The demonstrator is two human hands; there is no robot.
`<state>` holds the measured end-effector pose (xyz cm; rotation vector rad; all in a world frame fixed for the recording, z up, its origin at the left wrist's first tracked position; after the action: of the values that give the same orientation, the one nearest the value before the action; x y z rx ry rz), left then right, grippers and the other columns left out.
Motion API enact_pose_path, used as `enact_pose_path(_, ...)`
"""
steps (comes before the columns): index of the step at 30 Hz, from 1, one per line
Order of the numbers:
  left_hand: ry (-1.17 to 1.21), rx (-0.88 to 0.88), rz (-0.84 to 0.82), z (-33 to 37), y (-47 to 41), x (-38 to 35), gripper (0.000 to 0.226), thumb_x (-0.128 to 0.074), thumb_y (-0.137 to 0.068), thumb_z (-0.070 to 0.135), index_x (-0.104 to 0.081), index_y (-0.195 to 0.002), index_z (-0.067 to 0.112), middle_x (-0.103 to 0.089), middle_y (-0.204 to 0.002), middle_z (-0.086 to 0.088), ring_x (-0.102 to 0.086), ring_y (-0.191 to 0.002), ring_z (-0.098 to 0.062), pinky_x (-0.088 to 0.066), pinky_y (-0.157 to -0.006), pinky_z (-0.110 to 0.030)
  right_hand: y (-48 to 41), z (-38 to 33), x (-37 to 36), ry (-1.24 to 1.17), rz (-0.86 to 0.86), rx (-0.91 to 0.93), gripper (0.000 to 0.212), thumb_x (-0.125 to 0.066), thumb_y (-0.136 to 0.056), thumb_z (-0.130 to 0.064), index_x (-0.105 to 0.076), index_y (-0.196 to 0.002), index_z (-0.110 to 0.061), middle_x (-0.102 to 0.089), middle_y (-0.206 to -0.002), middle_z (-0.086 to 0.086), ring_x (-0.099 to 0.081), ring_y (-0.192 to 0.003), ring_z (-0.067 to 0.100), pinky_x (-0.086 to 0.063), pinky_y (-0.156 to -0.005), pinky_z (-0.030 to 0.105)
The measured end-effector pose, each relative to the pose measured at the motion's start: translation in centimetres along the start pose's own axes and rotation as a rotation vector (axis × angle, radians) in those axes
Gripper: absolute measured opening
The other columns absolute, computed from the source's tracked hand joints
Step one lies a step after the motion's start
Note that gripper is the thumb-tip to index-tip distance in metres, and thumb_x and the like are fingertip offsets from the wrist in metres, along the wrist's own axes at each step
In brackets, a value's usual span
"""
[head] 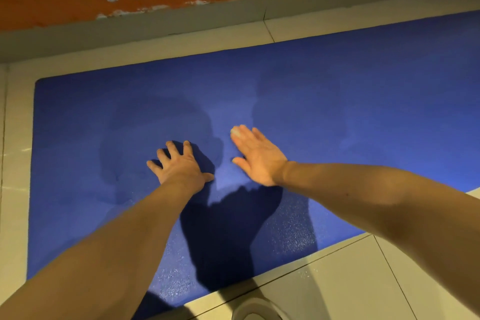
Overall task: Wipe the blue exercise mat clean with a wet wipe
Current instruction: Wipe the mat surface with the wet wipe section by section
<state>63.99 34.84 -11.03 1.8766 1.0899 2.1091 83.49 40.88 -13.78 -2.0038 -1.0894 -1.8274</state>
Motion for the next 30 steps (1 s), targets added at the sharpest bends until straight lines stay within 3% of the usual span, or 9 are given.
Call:
enact_pose_path(3,0.019,0.010,0.093,0.3,-0.4,1.6,0.094,-0.058,-0.087,0.068,-0.019,-0.156,0.018,-0.010,-0.162,-0.014,-0.015,-0.148,-0.039,-0.008,-0.119,-0.063,-1.2,6.7,2.2,0.032,-0.011,-0.287,0.074,-0.014,-0.107,-0.054,0.006,-0.162,-0.009,0.009,-0.171,0.006,0.013,-0.157,0.022,0.008,-0.127,0.040)
enact_pose_path(7,0.069,-0.024,0.179,0.5,-2.3,3.4,0.090,-0.058,-0.091,0.062,-0.020,-0.156,0.013,-0.008,-0.164,-0.012,-0.014,-0.149,-0.035,-0.010,-0.120,-0.061,-2.2,5.8,2.2,-0.031,-0.014,-0.402,0.080,-0.016,-0.106,-0.058,0.009,-0.161,-0.005,0.012,-0.170,0.011,0.016,-0.156,0.029,0.010,-0.126,0.043)
enact_pose_path(12,0.147,-0.040,0.161,-0.1,-5.9,5.0,0.096,-0.062,-0.087,0.064,-0.013,-0.159,0.023,0.001,-0.166,-0.007,0.002,-0.152,-0.031,-0.013,-0.119,-0.063,-1.6,-3.2,-0.4,-0.102,0.067,-0.063,0.085,-0.013,-0.099,-0.059,-0.008,-0.161,-0.001,-0.001,-0.170,0.015,0.009,-0.157,0.031,0.008,-0.127,0.043)
enact_pose_path(16,0.049,-0.048,0.122,0.1,-7.0,5.6,0.107,-0.065,-0.082,0.069,-0.001,-0.159,0.032,0.010,-0.166,-0.006,0.010,-0.153,-0.031,-0.008,-0.116,-0.069,-1.9,-1.7,0.4,0.009,0.020,0.094,0.078,-0.018,-0.103,-0.056,-0.006,-0.162,-0.007,0.000,-0.170,0.007,0.008,-0.157,0.022,0.007,-0.127,0.039)
enact_pose_path(18,0.038,-0.054,0.074,0.2,-7.2,5.5,0.107,-0.063,-0.083,0.069,0.003,-0.159,0.035,0.014,-0.166,-0.004,0.013,-0.153,-0.032,-0.006,-0.115,-0.072,-2.9,2.3,1.8,0.044,0.023,-0.015,0.075,-0.026,-0.107,-0.051,-0.003,-0.163,-0.007,0.001,-0.171,0.008,0.007,-0.158,0.024,0.006,-0.127,0.041)
enact_pose_path(21,0.093,-0.038,0.026,0.1,-7.6,5.2,0.106,-0.066,-0.082,0.068,0.002,-0.159,0.038,0.015,-0.166,0.001,0.012,-0.152,-0.032,-0.014,-0.113,-0.074,-4.0,7.8,3.5,0.042,-0.004,-0.304,0.077,-0.017,-0.107,-0.056,0.008,-0.162,-0.008,0.011,-0.171,0.008,0.015,-0.156,0.024,0.010,-0.126,0.041)
enact_pose_path(24,0.099,-0.029,0.008,0.1,-7.9,5.2,0.108,-0.069,-0.080,0.067,-0.001,-0.159,0.039,0.013,-0.165,0.002,0.011,-0.152,-0.033,-0.015,-0.111,-0.076,-5.3,6.6,3.3,-0.028,0.002,-0.427,0.082,-0.015,-0.105,-0.060,0.009,-0.160,-0.004,0.013,-0.170,0.012,0.017,-0.156,0.029,0.009,-0.127,0.044)
enact_pose_path(26,0.103,-0.023,0.007,0.2,-8.2,5.2,0.109,-0.071,-0.078,0.067,-0.003,-0.159,0.040,0.011,-0.165,0.002,0.010,-0.151,-0.033,-0.016,-0.111,-0.076,-5.7,3.0,2.5,-0.090,0.045,-0.364,0.081,-0.022,-0.107,-0.055,0.007,-0.160,-0.001,0.011,-0.169,0.016,0.016,-0.155,0.033,0.007,-0.127,0.046)
enact_pose_path(30,0.086,-0.012,0.017,0.2,-8.3,5.2,0.110,-0.071,-0.077,0.069,-0.003,-0.159,0.041,0.010,-0.164,0.003,0.009,-0.151,-0.032,-0.017,-0.112,-0.075,-5.7,-2.2,1.3,-0.069,0.055,-0.040,0.076,-0.029,-0.108,-0.049,-0.002,-0.161,-0.002,0.003,-0.170,0.014,0.011,-0.157,0.029,0.004,-0.127,0.044)
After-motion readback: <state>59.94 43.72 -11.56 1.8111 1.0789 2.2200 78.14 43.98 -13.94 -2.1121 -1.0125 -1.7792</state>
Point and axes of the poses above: each hand's wrist, its own y-axis away from the middle knuckle, its own x-axis out of the back of the hand, z = x × y, the point moved 7 cm from there along -y, towards the middle knuckle
